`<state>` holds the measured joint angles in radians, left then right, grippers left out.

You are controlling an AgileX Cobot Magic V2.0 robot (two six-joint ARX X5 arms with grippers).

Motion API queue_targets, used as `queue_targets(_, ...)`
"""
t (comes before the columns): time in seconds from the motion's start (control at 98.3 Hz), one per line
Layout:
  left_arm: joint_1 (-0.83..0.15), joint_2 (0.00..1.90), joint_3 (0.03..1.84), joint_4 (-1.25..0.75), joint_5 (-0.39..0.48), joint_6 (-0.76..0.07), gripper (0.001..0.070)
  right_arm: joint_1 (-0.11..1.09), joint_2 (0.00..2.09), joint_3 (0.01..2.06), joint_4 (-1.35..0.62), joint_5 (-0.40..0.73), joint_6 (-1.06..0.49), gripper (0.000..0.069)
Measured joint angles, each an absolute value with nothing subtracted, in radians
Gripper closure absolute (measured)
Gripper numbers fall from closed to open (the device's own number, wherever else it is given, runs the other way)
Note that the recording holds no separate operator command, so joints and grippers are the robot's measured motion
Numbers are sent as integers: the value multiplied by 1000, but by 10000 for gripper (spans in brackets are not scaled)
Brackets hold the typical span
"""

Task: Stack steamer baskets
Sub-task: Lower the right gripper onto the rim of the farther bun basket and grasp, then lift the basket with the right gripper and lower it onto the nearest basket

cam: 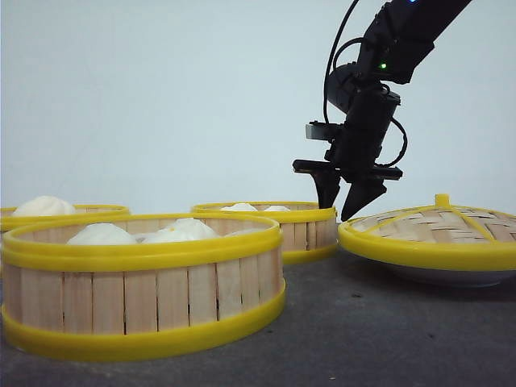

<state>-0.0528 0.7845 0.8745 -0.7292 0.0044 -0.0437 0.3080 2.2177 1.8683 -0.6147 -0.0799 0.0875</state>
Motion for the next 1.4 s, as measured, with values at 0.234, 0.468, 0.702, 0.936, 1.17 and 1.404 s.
queue_targets(0.234, -53, 785, 875, -729, 5, -44, 281, 314, 2219, 1869, -598, -74, 128, 657)
queue_targets(0.468, -53, 785, 875, -729, 4, -44, 281, 314, 2223, 1872, -560, -75, 159, 662)
queue_targets(0.702, -53, 785, 875, -730, 4, -43, 281, 314, 2243, 2072, -730, -75, 156, 662)
queue_targets(0.936, -53, 785, 875, -731, 4, -26, 281, 321, 2243, 2355, -987, -102, 92, 662)
queue_targets(1.17, -53, 785, 875, -736, 5, -19, 281, 349, 2242, 2512, -1235, -105, 10, 662)
queue_targets(1.404, -53, 785, 875, -747, 5, -19, 281, 371, 2239, 2526, -1336, -166, -12, 662)
